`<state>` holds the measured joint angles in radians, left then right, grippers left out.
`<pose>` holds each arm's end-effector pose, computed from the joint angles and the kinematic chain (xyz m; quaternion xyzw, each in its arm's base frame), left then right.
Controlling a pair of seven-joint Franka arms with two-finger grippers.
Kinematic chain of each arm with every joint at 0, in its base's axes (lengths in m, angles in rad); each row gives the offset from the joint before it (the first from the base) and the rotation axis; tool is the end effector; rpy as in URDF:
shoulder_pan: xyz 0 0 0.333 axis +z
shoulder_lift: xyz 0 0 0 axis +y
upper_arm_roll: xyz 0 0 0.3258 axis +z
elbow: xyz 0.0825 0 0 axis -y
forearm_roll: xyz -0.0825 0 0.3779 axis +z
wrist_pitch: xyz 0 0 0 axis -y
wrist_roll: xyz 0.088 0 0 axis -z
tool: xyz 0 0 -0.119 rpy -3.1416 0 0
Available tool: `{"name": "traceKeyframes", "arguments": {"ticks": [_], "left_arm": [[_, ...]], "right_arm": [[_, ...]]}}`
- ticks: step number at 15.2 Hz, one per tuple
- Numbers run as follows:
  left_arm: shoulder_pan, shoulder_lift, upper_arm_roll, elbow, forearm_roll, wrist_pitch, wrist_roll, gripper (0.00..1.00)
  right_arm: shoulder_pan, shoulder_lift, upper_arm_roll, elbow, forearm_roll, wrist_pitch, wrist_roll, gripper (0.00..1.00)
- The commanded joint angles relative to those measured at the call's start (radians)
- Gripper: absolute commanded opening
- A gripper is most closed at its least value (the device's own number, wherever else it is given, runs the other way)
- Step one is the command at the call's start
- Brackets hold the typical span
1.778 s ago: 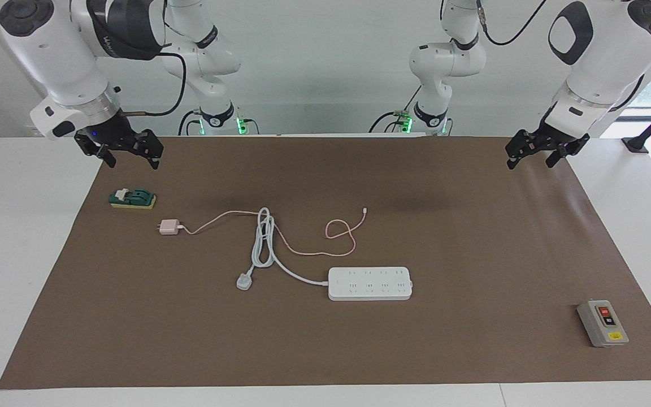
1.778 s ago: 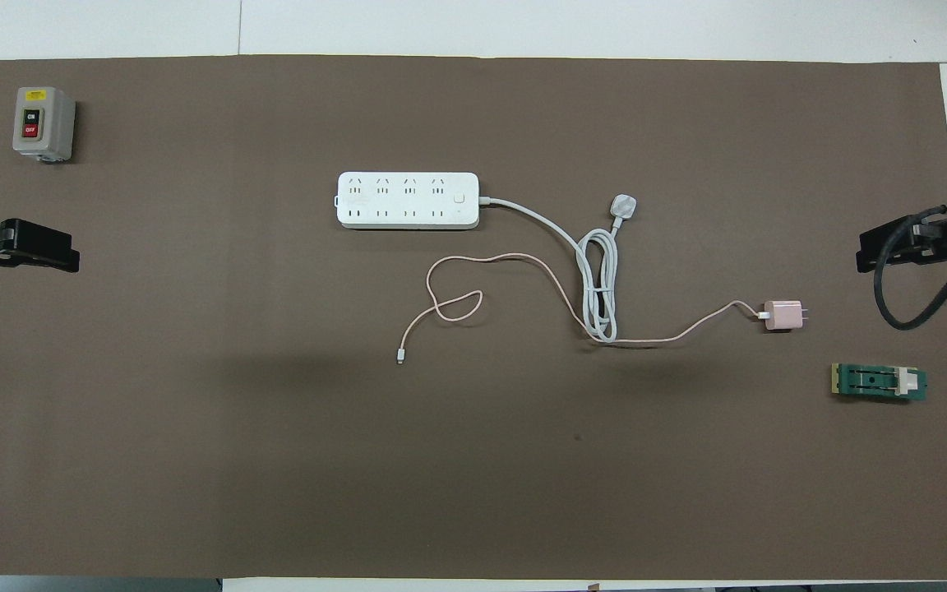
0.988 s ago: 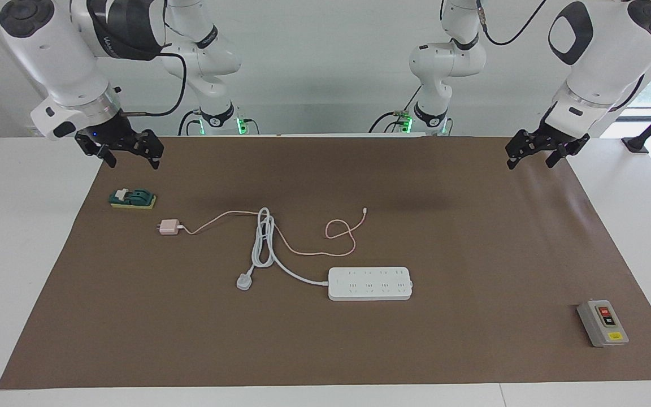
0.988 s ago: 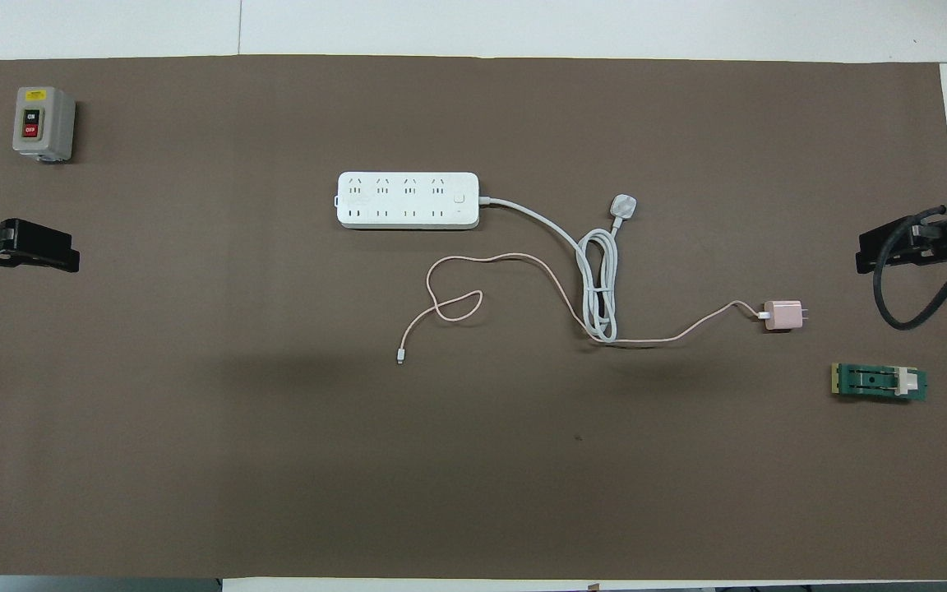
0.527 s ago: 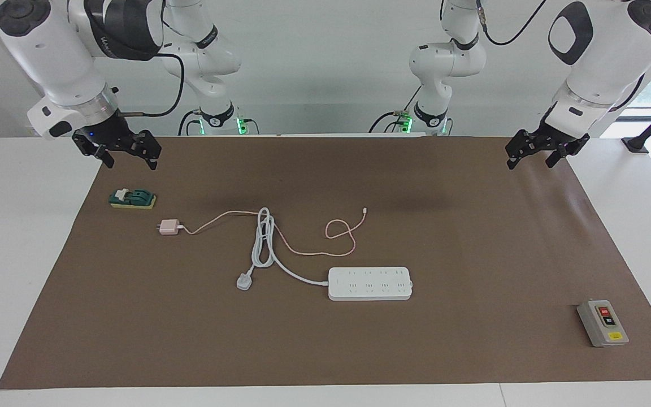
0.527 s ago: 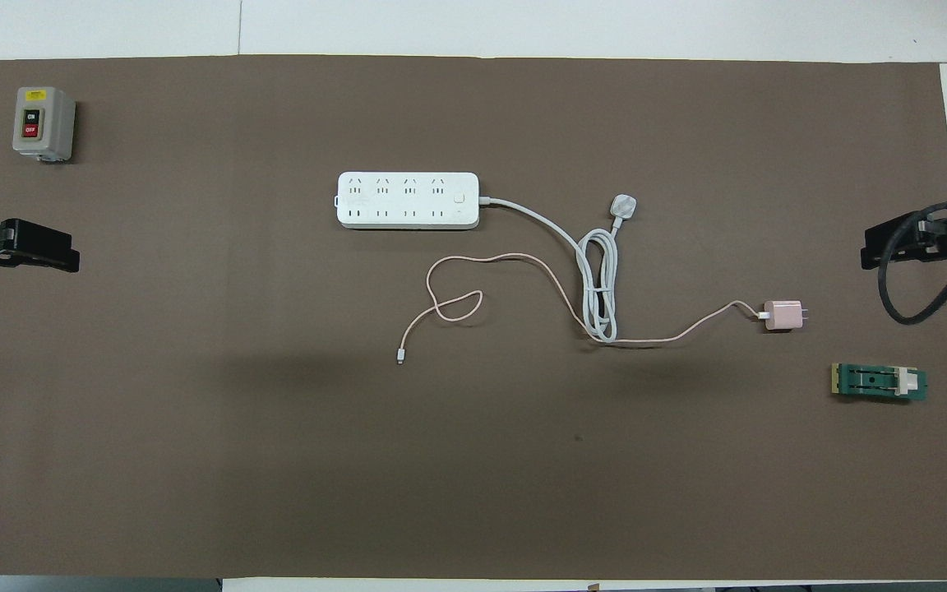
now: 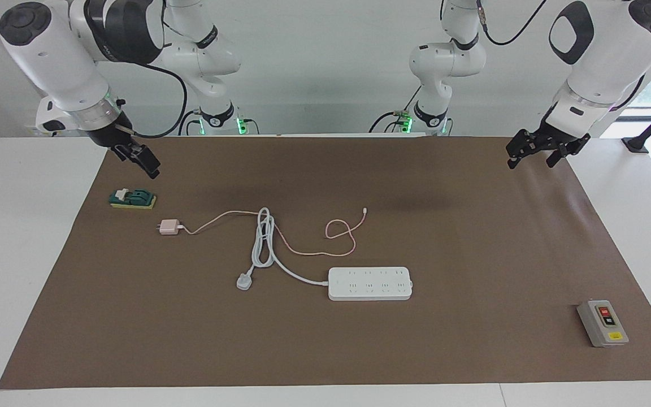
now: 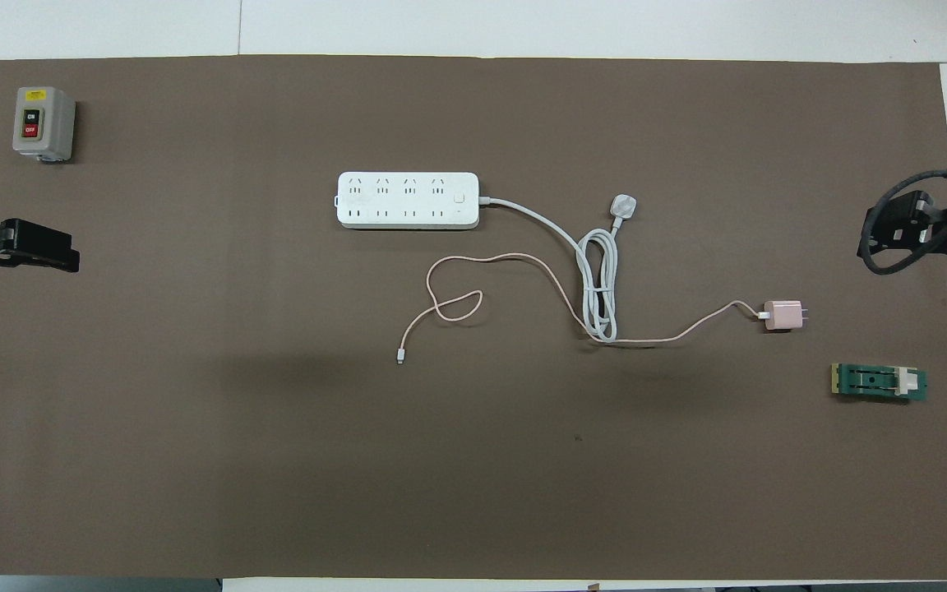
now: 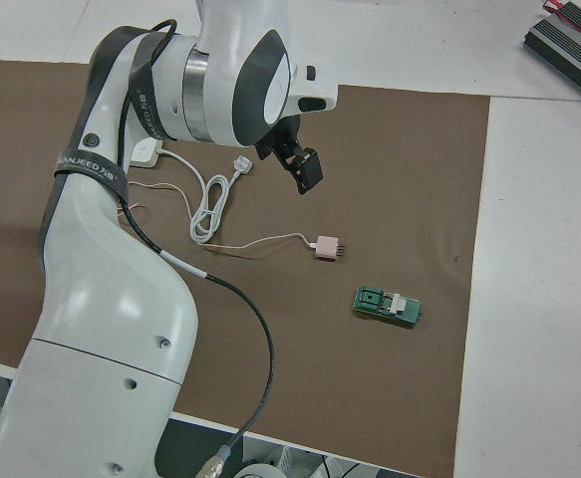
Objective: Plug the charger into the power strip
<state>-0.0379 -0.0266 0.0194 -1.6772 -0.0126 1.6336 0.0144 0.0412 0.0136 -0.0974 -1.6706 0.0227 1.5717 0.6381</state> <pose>0.5429 -0.0113 0.5925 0.9998 -0.0160 -0.0085 0.0065 0.5451 -0.0276 0.5688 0.9386 -0.3403 -0.0569 0.0059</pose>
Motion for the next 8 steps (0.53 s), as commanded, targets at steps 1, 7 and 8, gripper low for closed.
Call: {"name": "traceKeyframes", "arguments": {"ticks": [1,7,8], "left_arm": [[0.003,-0.030,0.005,-0.009,0.005,0.000,0.013,1.00],[-0.010,-0.030,0.002,-0.042,-0.186,0.066,0.013,1.00],[-0.010,-0.032,0.002,-0.068,-0.249,0.087,0.013,1.00]], "right_arm": [[-0.018,-0.004,0.004,-0.030,0.032,0.004,0.145,1.00],[-0.089,0.019,0.004,-0.119,0.066,0.097,0.477,1.00],[-0.112,0.023,0.004,-0.135,0.080,0.125,0.503,1.00]]}}
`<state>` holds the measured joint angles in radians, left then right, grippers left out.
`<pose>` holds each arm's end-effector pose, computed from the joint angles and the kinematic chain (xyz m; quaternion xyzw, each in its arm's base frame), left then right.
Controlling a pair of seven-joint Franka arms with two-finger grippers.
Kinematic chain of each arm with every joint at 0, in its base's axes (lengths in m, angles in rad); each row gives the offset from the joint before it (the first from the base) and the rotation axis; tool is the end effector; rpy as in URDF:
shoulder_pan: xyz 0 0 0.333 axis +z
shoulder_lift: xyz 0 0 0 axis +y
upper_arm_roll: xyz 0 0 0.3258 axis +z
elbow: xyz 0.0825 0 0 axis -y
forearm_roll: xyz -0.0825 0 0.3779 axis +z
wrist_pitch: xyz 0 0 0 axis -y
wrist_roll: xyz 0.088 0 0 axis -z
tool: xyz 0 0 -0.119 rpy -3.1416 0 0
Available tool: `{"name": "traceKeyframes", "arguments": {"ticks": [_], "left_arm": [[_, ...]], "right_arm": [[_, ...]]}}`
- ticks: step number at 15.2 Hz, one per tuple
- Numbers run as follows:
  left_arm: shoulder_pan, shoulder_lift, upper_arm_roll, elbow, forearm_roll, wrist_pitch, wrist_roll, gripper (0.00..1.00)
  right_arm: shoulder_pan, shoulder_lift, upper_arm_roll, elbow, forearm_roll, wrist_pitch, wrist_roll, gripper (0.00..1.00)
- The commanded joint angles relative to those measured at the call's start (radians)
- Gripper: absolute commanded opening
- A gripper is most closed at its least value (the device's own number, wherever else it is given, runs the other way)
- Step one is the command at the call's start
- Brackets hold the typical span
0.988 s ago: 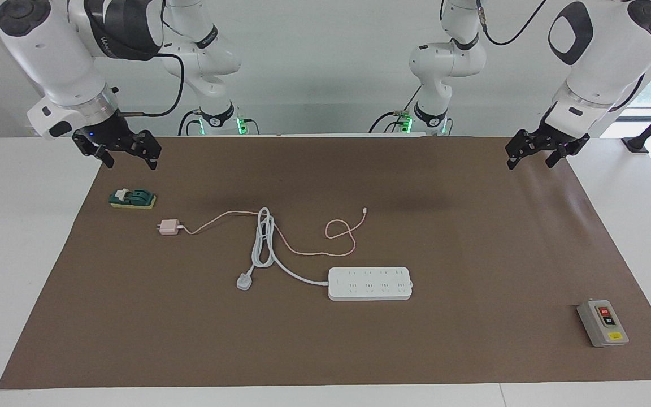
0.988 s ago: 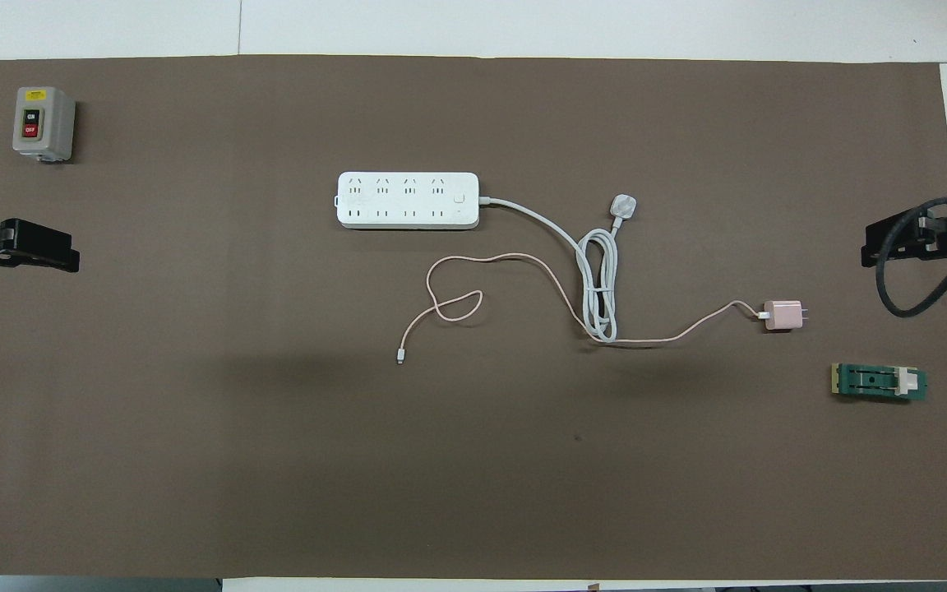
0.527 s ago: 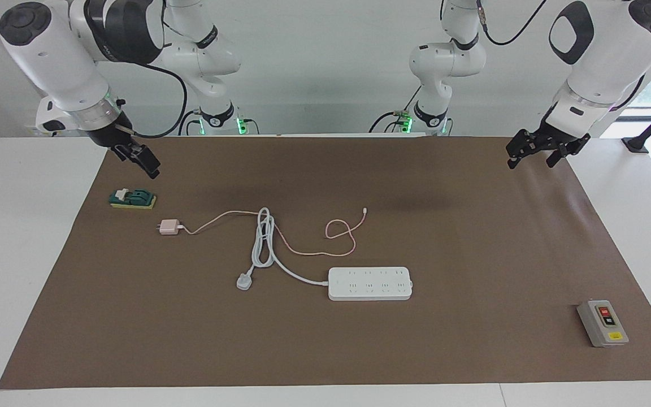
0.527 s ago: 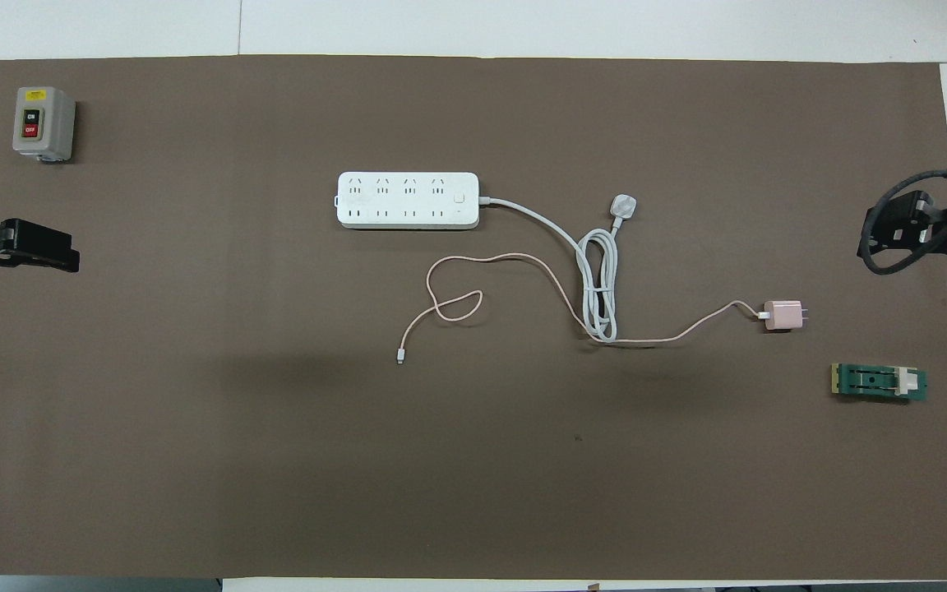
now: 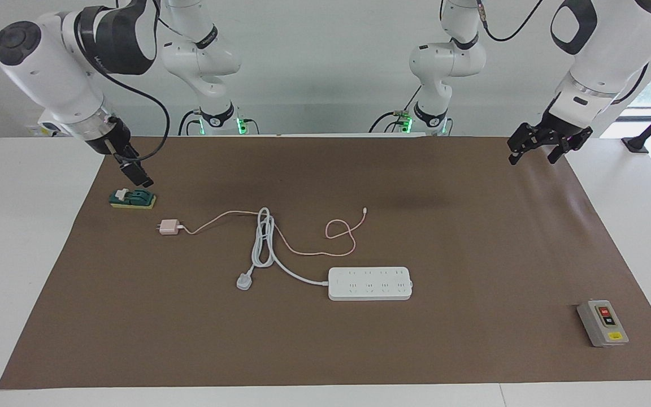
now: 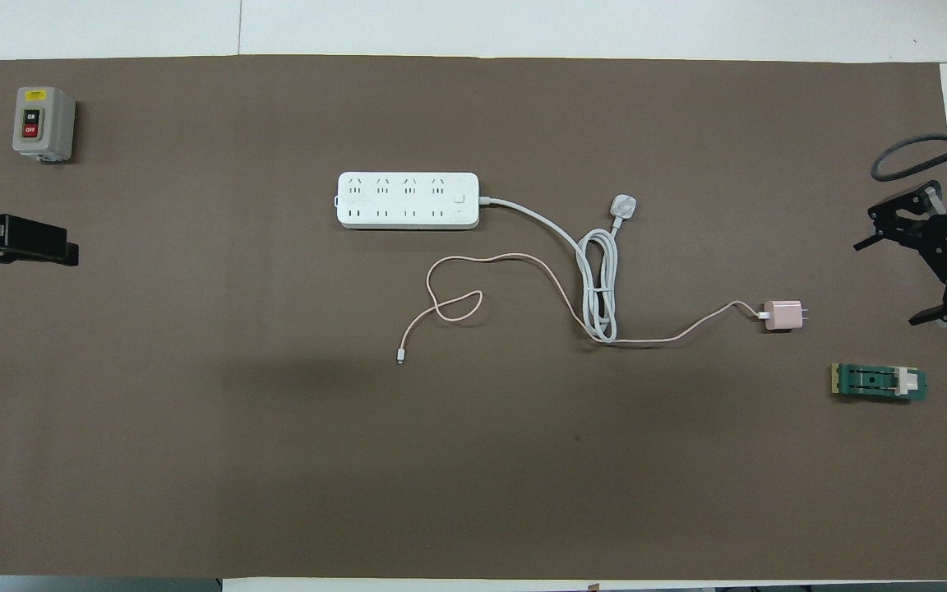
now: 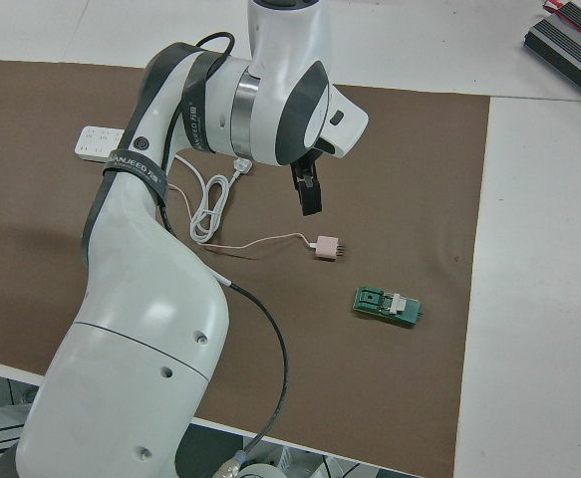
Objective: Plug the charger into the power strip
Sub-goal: 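Reach the left gripper to the power strip while the right gripper reaches the charger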
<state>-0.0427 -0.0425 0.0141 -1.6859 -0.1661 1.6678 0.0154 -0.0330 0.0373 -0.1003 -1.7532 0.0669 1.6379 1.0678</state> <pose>0.5417 -0.0335 0.6016 0.9964 -0.0149 0.0116 0.0830 0.5465 -0.0649 0.5230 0.8195 -0.5672 -0.0820 0.0064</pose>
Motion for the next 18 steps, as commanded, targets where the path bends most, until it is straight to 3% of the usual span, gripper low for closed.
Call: {"name": "traceKeyframes", "arguments": {"ticks": [1,6,9,11,15,18], "left_arm": [[-0.005,-0.016,0.007,-0.084,-0.165,0.072,0.014,1.00],[-0.006,0.001,0.007,-0.224,-0.600,0.130,0.133,1.00],[-0.026,0.013,0.000,-0.305,-0.847,0.182,0.233,1.00],[-0.037,0.047,0.000,-0.349,-0.994,0.182,0.375,1.00],[-0.058,0.116,-0.002,-0.408,-1.174,0.170,0.559,1.00],[-0.060,0.251,0.001,-0.426,-1.354,0.060,0.730,1.00]], "right_arm": [[-0.069,0.012,0.007,-0.066,0.048,0.074,0.081,1.00],[-0.134,0.056,0.007,-0.121,0.140,0.154,0.193,1.00],[-0.151,0.046,0.007,-0.201,0.208,0.246,0.076,1.00],[-0.162,0.052,0.007,-0.224,0.235,0.264,-0.030,1.00],[-0.186,0.042,0.007,-0.313,0.416,0.301,-0.217,1.00],[-0.220,0.062,0.005,-0.348,0.476,0.319,-0.250,1.00]]}}
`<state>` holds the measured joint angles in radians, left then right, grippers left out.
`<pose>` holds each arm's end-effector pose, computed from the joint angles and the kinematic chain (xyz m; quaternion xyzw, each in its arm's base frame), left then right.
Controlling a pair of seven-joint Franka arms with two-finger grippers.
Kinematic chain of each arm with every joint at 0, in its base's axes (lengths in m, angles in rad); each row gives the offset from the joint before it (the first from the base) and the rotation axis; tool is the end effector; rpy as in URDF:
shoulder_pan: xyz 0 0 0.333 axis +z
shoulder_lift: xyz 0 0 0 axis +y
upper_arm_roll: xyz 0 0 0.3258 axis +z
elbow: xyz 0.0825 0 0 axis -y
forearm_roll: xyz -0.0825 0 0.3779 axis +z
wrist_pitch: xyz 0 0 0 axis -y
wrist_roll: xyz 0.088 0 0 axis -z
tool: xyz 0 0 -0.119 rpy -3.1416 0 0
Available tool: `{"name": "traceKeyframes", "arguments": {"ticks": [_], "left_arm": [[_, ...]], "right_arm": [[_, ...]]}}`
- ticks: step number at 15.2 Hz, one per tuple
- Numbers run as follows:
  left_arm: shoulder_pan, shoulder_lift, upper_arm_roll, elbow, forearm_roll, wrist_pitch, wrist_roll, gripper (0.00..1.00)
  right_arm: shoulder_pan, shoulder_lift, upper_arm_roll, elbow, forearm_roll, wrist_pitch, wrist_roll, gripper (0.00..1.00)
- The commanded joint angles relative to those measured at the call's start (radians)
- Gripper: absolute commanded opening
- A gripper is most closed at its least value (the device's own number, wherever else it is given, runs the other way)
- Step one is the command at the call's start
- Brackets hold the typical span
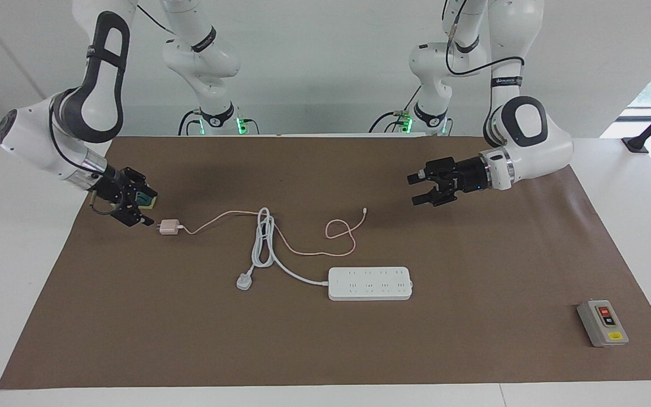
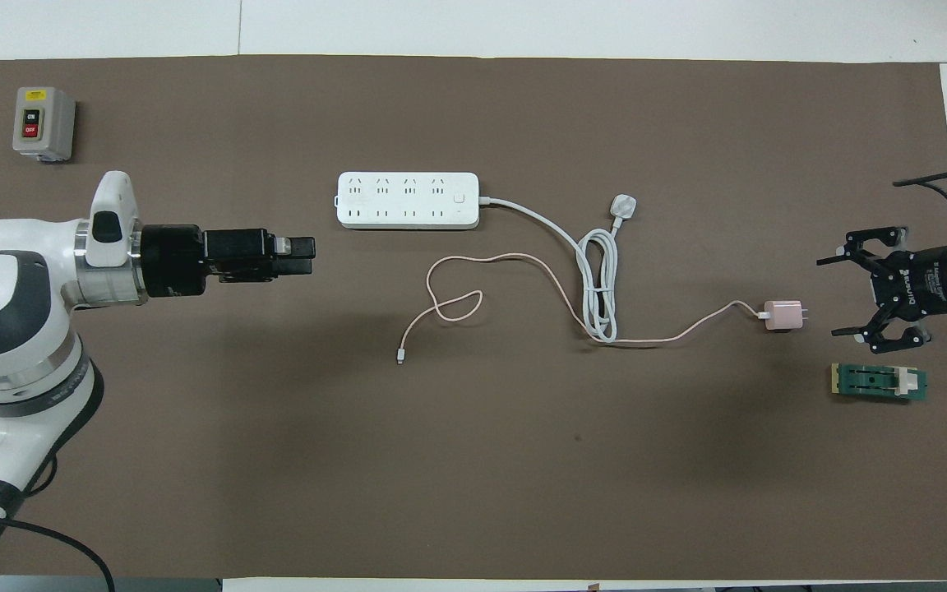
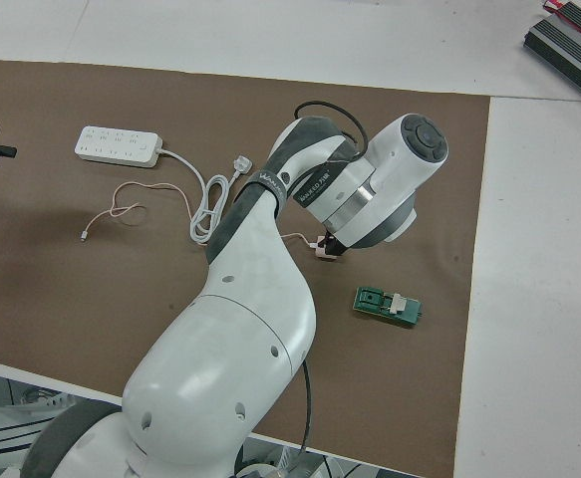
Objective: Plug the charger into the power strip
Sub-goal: 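Reach the left gripper to the power strip while the right gripper reaches the charger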
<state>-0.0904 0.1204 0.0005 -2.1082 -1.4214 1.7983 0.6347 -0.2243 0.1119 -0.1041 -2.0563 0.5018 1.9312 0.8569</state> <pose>0.5401 -0.1441 0.4006 0.7914 -0.0011 0.0028 0.6113 0.5242 -0.1369 0.3749 -0.7349 0.6332 0.1658 0.1776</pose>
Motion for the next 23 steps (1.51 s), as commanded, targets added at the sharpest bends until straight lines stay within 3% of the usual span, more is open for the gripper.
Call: {"name": "traceKeyframes", "arguments": {"ticks": [1,4,9,14,23], "left_arm": [[-0.008,0.114,0.013,-0.004,-0.129,-0.098,0.120,1.00],[-0.015,0.130,0.010,-0.004,-0.171,-0.138,0.154,1.00],[-0.078,0.136,0.012,0.008,-0.247,-0.080,0.252,1.00],[-0.141,0.151,0.010,0.056,-0.362,-0.027,0.258,1.00],[-0.138,0.182,0.012,0.051,-0.370,-0.051,0.227,1.00]], "right_arm": [[-0.029,0.009,0.009,-0.044,0.041,0.022,-0.039,1.00],[-0.026,0.041,0.009,-0.045,0.040,0.020,-0.091,1.00],[-0.056,0.118,0.007,-0.039,0.038,0.026,-0.286,1.00],[-0.055,0.140,0.007,-0.042,0.038,0.066,-0.282,1.00],[-0.052,0.157,0.009,-0.045,0.076,0.075,-0.200,1.00]]}}
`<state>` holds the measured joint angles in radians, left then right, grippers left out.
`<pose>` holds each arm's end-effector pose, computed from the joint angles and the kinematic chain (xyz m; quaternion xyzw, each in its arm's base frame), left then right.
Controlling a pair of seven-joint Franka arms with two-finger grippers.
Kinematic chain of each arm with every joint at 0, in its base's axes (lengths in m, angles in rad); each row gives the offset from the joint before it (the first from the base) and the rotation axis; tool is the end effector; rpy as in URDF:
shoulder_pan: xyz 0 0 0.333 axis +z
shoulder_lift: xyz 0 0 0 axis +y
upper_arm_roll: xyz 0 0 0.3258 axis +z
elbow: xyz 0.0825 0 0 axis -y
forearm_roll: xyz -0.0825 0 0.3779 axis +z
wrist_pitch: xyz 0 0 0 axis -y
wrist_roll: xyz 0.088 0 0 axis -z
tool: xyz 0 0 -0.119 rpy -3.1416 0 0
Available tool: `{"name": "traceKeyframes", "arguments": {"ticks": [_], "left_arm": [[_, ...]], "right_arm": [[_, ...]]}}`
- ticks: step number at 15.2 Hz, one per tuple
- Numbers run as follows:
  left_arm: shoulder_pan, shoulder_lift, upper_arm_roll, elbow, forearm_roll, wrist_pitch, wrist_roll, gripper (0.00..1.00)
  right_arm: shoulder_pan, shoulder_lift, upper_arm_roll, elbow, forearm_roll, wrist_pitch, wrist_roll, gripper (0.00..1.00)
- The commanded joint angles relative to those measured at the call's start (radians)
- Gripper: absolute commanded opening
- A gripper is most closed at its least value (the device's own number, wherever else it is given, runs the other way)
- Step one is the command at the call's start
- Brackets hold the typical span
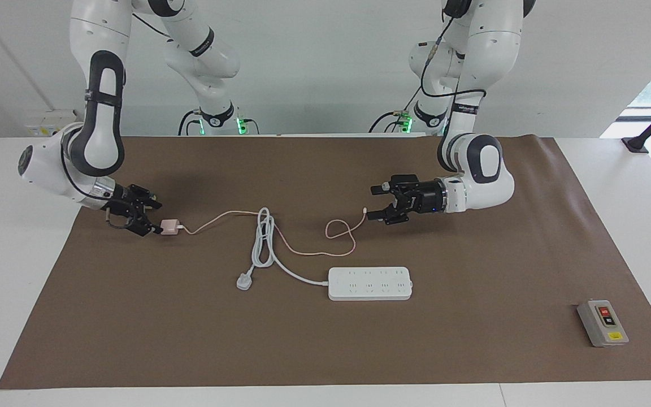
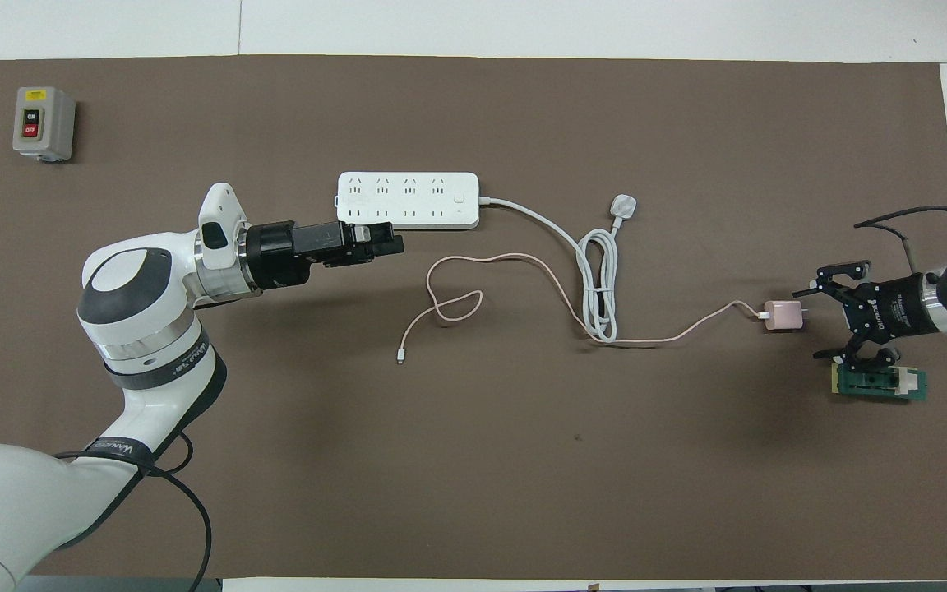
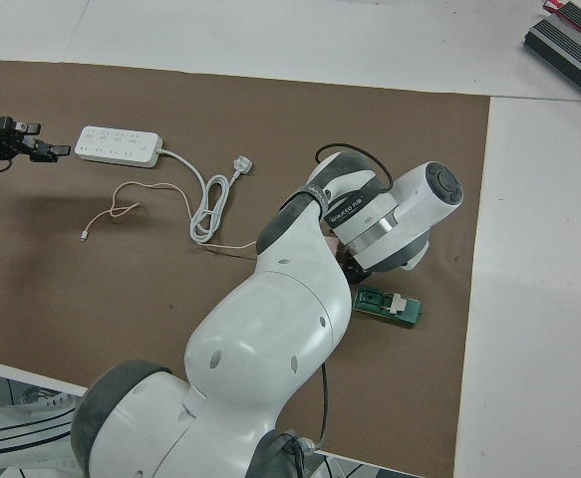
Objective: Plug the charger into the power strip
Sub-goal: 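Grasp the pink charger with the right gripper and lift it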
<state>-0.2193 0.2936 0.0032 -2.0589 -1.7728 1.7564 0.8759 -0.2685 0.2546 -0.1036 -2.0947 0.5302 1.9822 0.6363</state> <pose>0.5558 -0.2231 0.3512 0.7039 -0.0060 0.0466 0.7088 0.5125 -0.1593 0.2852 -0.7623 0.5890 0.1994 0.1797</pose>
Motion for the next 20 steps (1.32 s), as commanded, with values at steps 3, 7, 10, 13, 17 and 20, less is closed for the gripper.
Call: {"name": "traceKeyframes", "arguments": {"ticks": [3,7,10,13,17,20], "left_arm": [[-0.011,0.004,0.008,-0.015,-0.019,-0.021,-0.081,1.00],[-0.014,0.004,0.009,-0.020,-0.019,-0.020,-0.094,1.00],[-0.014,0.004,0.009,-0.020,-0.017,-0.020,-0.095,1.00],[-0.029,0.004,0.009,-0.020,-0.017,-0.009,-0.095,1.00],[-0.034,0.006,0.009,-0.020,-0.017,0.009,-0.097,1.00],[-0.034,0.007,0.009,-0.017,-0.017,0.027,-0.098,1.00]], "right_arm": [[-0.002,0.023,0.010,-0.007,0.079,0.035,0.034,1.00],[0.000,0.032,0.010,-0.007,0.096,0.046,0.033,1.00],[0.000,0.034,0.009,-0.010,0.102,0.047,0.033,1.00],[0.005,0.032,0.010,-0.019,0.102,0.056,0.033,0.98],[0.008,0.032,0.010,-0.021,0.102,0.053,0.033,0.41],[0.018,0.032,0.010,-0.013,0.102,0.055,0.036,0.05]]}}
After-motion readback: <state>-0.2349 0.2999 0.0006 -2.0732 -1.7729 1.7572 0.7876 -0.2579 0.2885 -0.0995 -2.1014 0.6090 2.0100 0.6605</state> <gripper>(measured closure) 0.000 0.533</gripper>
